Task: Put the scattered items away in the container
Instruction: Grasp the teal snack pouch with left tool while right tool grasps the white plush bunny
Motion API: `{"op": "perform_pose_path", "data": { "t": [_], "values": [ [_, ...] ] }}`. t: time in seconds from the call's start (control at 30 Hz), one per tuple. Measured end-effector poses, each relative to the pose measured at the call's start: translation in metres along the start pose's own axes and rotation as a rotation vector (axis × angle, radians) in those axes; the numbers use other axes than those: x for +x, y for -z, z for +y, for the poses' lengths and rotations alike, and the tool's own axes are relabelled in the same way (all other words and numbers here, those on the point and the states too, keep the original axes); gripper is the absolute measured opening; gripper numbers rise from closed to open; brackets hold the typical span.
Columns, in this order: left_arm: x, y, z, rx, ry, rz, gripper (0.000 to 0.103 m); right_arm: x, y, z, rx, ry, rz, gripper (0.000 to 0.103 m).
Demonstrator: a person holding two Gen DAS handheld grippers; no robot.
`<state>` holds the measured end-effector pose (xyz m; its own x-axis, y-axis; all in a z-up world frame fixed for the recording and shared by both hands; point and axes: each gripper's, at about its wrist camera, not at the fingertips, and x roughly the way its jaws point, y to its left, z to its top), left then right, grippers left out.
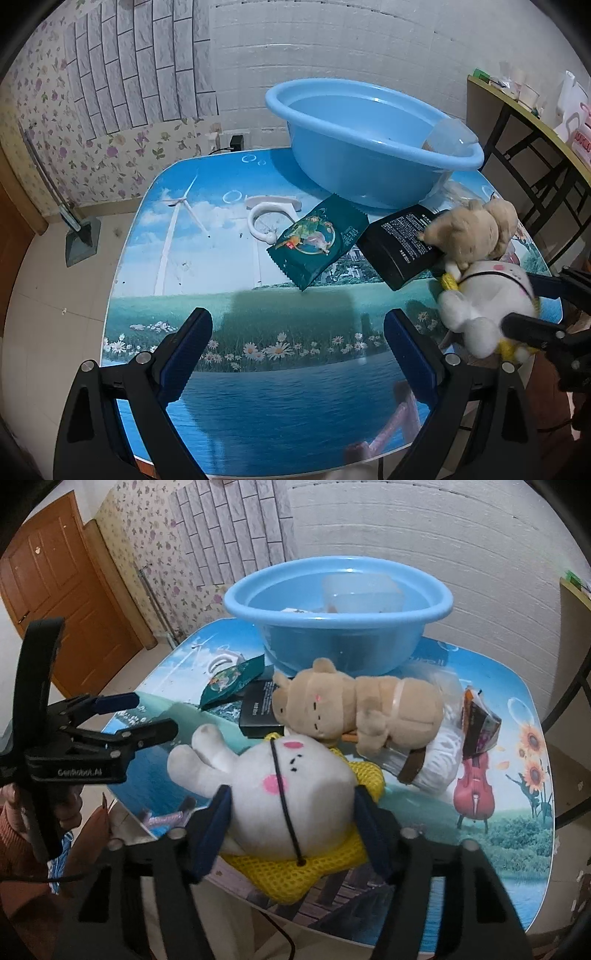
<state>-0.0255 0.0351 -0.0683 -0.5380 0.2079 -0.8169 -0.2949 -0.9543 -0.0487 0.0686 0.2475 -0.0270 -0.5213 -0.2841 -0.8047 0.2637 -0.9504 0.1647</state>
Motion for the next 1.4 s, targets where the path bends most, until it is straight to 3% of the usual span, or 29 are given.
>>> {"op": "perform_pose_path", "data": {
  "t": [0.23,0.57,0.7,1.07,1.13,1.2,1.27,1.4],
  "values": [
    [-0.001,-0.005,0.001,0.012,-0.022,-0.015,0.094,-0.033,0.008,-0.026,0.054,0.016,-0.046,0.06],
    [0.03,-0.027,0.013,-0.012,-0.012,0.001,0.094,-0.05,0.021,-0.076,0.148,0.174,-0.01,0.06],
    [0.046,-0.033,0.009,0.021,-0.009,0.014,0.094,-0.037,0.023,-0.083,0.16,0.165,0.041,0.062],
    [0.071,-0.034,-0.005,0.11,0.008,0.053,0.094,-0.027,0.019,-0.085,0.168,0.148,0.073,0.078],
    [0.072,-0.035,-0.005,0.111,0.023,0.051,0.087,-0.025,0.02,-0.087,0.179,0.142,0.077,0.08],
    [0.068,-0.034,-0.006,0.121,0.043,0.033,0.063,-0.024,0.021,-0.089,0.182,0.13,0.077,0.08],
    [0.063,-0.032,-0.007,0.124,0.055,0.022,0.047,-0.025,0.022,-0.091,0.182,0.12,0.069,0.079],
    [0.051,-0.026,-0.011,0.131,0.092,0.023,0.046,-0.031,0.025,-0.094,0.209,0.101,0.056,0.07]
  ]
}}
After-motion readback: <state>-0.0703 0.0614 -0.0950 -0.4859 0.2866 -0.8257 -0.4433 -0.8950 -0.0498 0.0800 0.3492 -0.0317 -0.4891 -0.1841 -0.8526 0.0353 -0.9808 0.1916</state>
